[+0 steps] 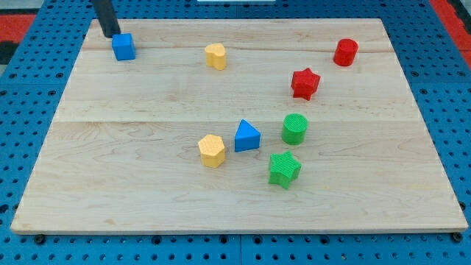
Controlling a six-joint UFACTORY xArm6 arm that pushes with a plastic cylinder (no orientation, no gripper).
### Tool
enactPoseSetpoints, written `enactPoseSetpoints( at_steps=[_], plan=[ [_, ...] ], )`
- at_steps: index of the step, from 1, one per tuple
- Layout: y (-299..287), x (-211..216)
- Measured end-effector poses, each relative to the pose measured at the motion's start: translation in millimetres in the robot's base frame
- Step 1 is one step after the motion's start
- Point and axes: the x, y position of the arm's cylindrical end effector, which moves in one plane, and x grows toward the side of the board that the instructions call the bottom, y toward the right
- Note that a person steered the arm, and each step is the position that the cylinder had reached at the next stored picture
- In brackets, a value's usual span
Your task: Move the green circle towards the left center of the board
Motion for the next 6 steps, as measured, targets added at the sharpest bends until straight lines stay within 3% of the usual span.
enactPoseSetpoints(
  at_steps=[1, 3, 4, 5, 6],
  plan=[
    [10.8, 0.2],
    [11.2, 42.2],
    [54.8, 11.2],
    [88.7, 38.5],
    [85.7, 95.5]
  ],
)
